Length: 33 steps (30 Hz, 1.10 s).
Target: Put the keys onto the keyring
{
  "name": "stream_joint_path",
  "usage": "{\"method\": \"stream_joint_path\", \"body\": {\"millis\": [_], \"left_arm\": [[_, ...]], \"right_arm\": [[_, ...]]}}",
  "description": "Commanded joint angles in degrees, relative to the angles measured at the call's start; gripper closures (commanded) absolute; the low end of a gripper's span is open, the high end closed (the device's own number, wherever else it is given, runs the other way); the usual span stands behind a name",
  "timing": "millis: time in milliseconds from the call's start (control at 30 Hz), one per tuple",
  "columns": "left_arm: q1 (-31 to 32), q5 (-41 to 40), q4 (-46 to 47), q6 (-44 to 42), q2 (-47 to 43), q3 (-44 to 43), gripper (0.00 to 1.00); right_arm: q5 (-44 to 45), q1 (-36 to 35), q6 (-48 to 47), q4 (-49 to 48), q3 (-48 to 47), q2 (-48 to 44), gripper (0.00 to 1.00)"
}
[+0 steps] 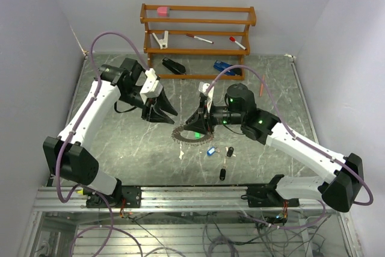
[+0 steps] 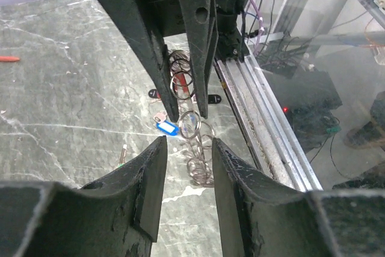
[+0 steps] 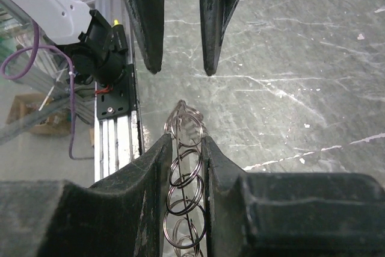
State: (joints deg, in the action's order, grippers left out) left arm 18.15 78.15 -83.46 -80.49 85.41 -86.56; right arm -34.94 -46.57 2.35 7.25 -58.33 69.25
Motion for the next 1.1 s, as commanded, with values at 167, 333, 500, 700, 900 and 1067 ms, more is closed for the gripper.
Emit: {"method": "stream_joint_path", "body": {"millis": [167, 333, 500, 700, 900, 1067], "left_arm": [[4.66, -2.20, -0.34, -2.41, 1.43, -0.62, 0.52], [8.11, -4.51, 0.40, -1.98, 3.24, -1.14, 0.54], [8.37, -5.97, 3.19, 0.90, 3.39, -0.71, 0.59], [8.46, -6.50, 9.51, 7.27, 1.16, 0.81, 0.83], [8.72, -8.20, 15.65, 13.50, -1.92, 2.92, 0.93], [8.74, -10.27, 16.05, 15.15, -2.95, 2.09, 0.93]], "right_arm": [[-1.00, 0.05, 0.36, -1.44, -3.75, -0.39, 1.00], [-1.36, -0.01, 0.23, -0.92, -4.24, -0.16, 1.00], [-1.71, 0.05, 0.29, -0.59, -4.58, -0.42, 1.00], [-1.93, 0.03, 0.32, -0.37, -4.61, -0.44, 1.00], [-1.54, 0.03, 0.22, -0.09, -4.49, -0.62, 1.00], [-0.56, 0.07, -0.70, 1.52, -4.17, -1.04, 1.00]]}}
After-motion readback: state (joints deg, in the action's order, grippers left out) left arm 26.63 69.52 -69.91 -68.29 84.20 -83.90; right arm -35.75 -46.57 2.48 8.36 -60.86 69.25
